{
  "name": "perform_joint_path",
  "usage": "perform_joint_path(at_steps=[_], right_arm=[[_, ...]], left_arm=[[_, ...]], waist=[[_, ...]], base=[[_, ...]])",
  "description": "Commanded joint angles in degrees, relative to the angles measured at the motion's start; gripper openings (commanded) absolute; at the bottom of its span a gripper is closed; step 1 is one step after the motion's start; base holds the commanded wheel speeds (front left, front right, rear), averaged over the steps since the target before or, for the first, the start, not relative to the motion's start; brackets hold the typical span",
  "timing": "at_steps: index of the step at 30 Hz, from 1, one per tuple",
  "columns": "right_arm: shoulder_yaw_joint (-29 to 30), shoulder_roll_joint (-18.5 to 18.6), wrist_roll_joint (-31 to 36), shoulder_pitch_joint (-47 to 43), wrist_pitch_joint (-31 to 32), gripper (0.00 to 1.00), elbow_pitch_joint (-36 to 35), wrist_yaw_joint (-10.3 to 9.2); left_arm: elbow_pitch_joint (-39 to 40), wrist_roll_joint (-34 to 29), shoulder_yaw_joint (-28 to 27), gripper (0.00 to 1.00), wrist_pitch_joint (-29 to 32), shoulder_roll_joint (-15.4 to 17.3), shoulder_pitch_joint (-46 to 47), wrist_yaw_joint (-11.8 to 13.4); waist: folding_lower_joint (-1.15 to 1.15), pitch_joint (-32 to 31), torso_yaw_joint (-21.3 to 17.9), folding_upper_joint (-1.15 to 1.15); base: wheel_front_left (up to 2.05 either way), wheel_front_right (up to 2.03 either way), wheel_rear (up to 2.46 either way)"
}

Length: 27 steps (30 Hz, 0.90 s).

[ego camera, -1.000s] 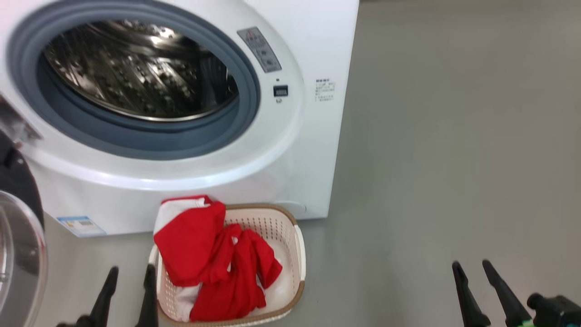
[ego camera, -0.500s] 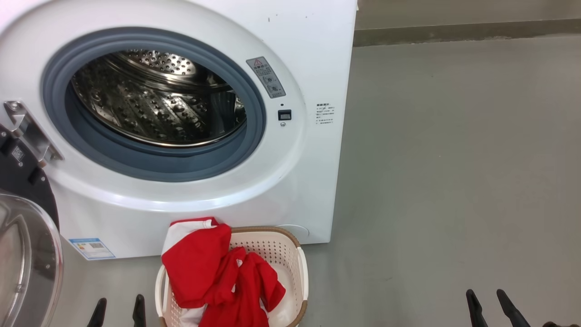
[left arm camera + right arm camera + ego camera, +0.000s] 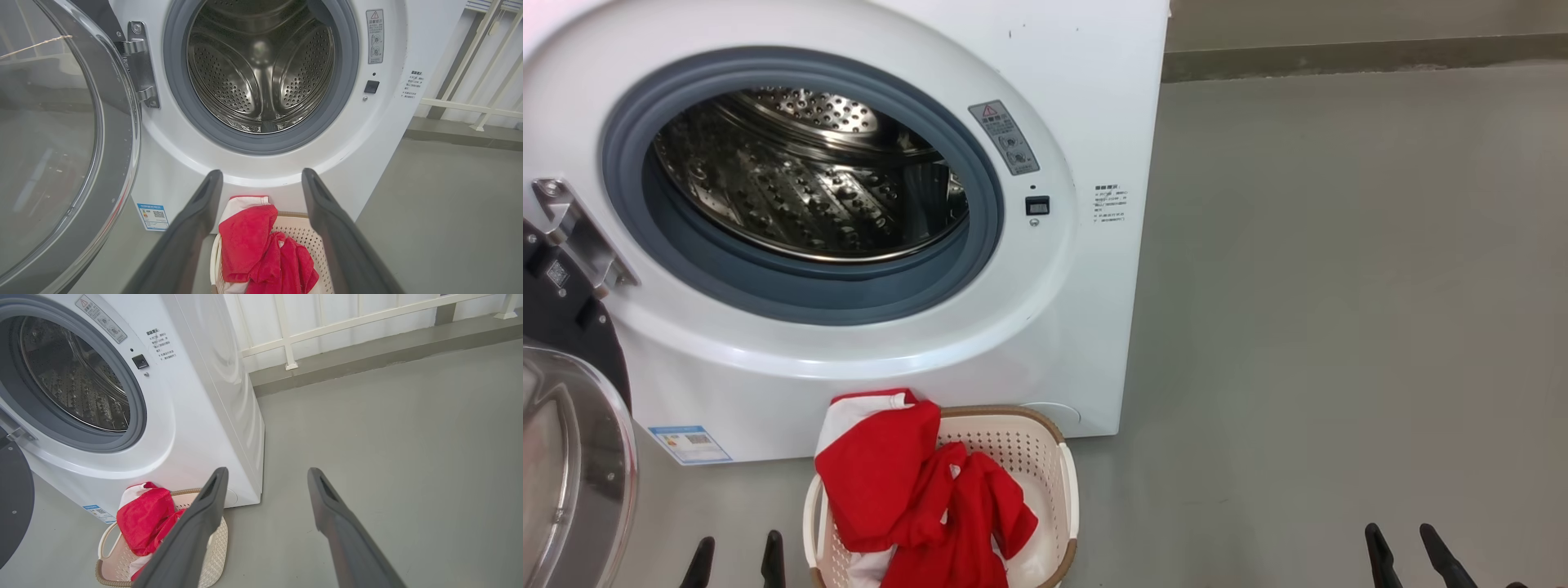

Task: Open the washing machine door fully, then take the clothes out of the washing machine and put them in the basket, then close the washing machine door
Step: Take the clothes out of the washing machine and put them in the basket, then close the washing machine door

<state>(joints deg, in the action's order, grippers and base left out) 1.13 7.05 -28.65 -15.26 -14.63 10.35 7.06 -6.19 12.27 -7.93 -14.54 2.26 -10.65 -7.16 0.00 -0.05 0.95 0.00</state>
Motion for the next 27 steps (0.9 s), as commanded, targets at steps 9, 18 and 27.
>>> perform_joint_path(at_steps=[9,18,27], right_arm=[[-1.1,0.9,-0.2,1.4,-0.4,1.00,-1.3,0.43],[-1.1,0.7,-0.1,1.5,-0.4,1.00,-1.4,0.43],[-1.3,0.7,-0.1,1.5,-0.4,1.00,-1.3,0.43]], left_arm=[[0.7,-0.1,-1.7,1.00,-0.5,0.6,2.0,-0.3],[0.8,-0.3,-1.3,1.00,-0.5,0.6,2.3,-0.3],[1.0,0.2,-1.2,1.00,-0.5,0.6,2.3,-0.3]], waist=[[0.00,0.1,-0.1,0.00],[0.00,0.2,0.0,0.00],[0.00,0.2,0.5,0.00]], base=[[-0.19,0.19,0.00],[-1.20,1.20,0.00],[-1.52,1.51,0.01]])
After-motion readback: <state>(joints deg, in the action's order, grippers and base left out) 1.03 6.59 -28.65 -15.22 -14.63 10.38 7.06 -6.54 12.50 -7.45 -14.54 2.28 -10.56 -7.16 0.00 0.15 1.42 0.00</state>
